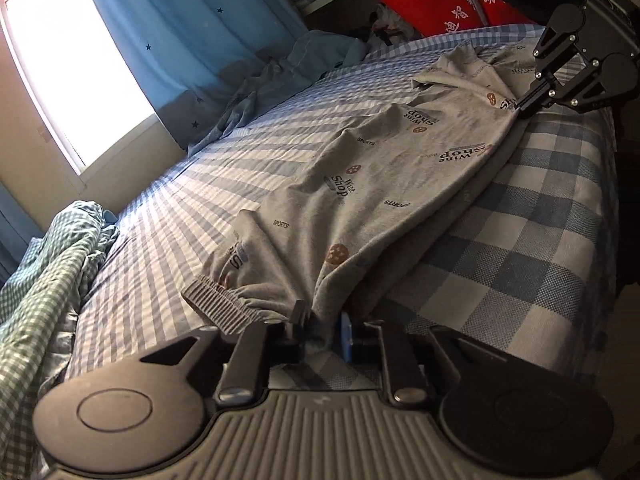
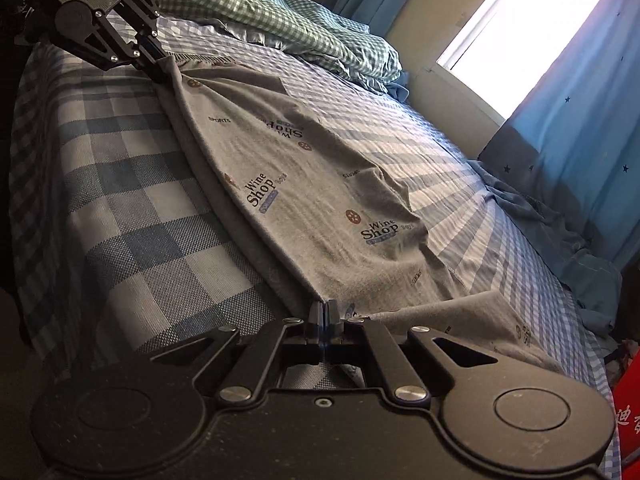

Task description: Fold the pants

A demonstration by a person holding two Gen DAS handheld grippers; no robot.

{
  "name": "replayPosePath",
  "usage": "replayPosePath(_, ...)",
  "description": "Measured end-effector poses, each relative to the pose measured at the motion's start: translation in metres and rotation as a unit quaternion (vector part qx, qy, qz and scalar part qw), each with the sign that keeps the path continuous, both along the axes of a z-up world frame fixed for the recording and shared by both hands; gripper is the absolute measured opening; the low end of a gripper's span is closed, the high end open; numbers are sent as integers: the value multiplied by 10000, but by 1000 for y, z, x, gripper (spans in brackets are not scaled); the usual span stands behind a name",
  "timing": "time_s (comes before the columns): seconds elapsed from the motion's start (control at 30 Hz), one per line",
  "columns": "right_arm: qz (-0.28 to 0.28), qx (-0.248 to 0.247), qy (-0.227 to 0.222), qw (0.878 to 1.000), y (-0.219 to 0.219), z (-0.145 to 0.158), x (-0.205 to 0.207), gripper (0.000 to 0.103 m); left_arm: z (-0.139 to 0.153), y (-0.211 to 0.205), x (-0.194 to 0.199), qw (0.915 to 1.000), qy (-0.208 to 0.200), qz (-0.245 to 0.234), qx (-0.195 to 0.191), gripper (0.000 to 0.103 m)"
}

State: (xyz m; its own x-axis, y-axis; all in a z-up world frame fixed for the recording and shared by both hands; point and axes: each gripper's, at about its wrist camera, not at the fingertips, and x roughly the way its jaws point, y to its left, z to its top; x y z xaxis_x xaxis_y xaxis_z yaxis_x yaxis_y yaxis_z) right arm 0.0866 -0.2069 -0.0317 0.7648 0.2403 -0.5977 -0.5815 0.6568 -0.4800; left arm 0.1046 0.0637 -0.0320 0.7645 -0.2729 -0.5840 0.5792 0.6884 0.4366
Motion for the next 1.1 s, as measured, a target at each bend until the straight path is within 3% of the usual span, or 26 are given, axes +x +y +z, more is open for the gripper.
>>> replayPosePath(0.1,-87,58,-60,9999,-3,-3,0,7,4,0,-5,9996,88,172,-213,51)
replayPosePath(0.17,-191,192,-116,9996,-6,-3,-2,20,8,-2,-8,9989,130,281,-339,74)
replayPosePath(0.23,-340,297,-246,9987,-10,-2,-5,52,12,-5,-13,9980,85,409,-471,92)
replayPosePath(0.27,-421,380,-302,9979,-13,0,-7,61,14,-7,-16,9974,33,487,-537,98)
replayPosePath(0.33,-553,609,-376,9959,-20,4,-12,82,18,-12,-19,9958,-25,648,-651,101)
replayPosePath(0.5,-1019,1034,-500,9881,-45,12,-27,101,35,-32,-20,9882,123,877,-1251,103)
replayPosePath(0.63,-1518,1386,-499,9774,-72,14,-32,102,46,-63,-6,9807,336,826,-1739,103)
replayPosePath(0.77,-2108,1852,-404,9590,-108,14,-34,102,45,-107,11,9802,461,520,-1855,103)
replayPosePath(0.9,-2540,2277,-263,9396,-146,13,-38,102,37,-162,23,9862,303,250,-1607,103)
replayPosePath(1.0,-2887,2628,-117,9206,-178,11,-38,102,30,-211,25,9934,-159,189,-1116,103)
replayPosePath(1.1,-3237,2889,-19,9010,-209,11,-33,102,23,-254,24,9954,-566,-71,-763,103)
